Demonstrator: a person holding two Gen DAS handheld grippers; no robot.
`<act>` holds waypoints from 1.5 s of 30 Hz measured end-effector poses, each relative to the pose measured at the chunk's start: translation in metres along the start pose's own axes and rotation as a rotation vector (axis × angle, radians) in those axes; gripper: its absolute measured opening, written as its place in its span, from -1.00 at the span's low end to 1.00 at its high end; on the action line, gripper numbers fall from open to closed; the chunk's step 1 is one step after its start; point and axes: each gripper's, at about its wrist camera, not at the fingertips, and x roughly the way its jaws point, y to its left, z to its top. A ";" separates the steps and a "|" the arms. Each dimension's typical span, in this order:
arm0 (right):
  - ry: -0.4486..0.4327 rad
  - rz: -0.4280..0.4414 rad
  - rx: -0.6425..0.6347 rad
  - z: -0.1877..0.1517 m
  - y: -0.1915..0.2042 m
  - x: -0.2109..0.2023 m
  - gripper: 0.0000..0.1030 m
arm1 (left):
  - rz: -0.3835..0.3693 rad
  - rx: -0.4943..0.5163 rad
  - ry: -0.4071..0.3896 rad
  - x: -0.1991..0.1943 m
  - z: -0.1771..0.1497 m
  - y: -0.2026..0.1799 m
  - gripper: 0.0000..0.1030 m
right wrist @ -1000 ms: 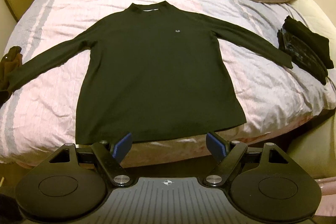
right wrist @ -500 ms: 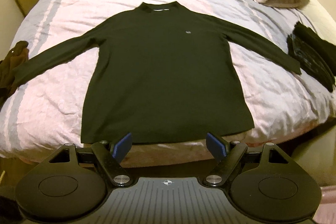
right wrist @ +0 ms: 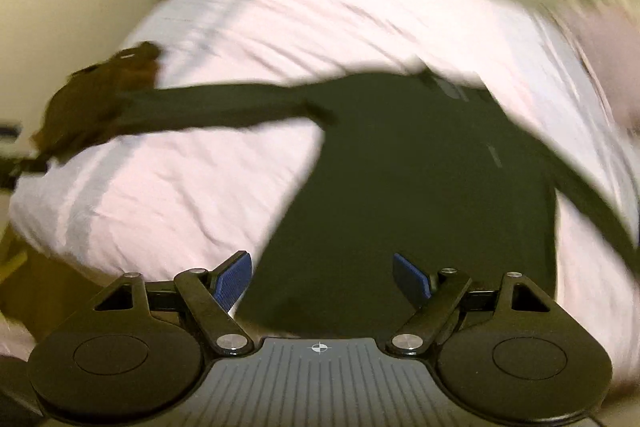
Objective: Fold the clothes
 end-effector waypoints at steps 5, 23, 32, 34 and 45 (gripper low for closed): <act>-0.127 0.067 -0.300 0.044 0.072 0.047 0.56 | 0.038 0.056 -0.012 0.032 0.017 0.039 0.62; -0.149 0.257 -0.915 0.115 0.288 0.303 -0.35 | 0.059 0.004 0.024 0.149 0.025 0.179 0.62; -0.178 0.190 -1.048 0.119 0.319 0.355 -0.55 | 0.059 -0.043 0.111 0.160 -0.005 0.195 0.62; -0.208 0.209 -0.990 0.131 0.309 0.346 -0.80 | 0.058 -0.041 0.111 0.161 -0.003 0.196 0.62; -0.517 0.262 -0.116 0.270 0.049 0.225 -0.80 | -0.058 0.149 -0.011 0.173 0.087 0.115 0.62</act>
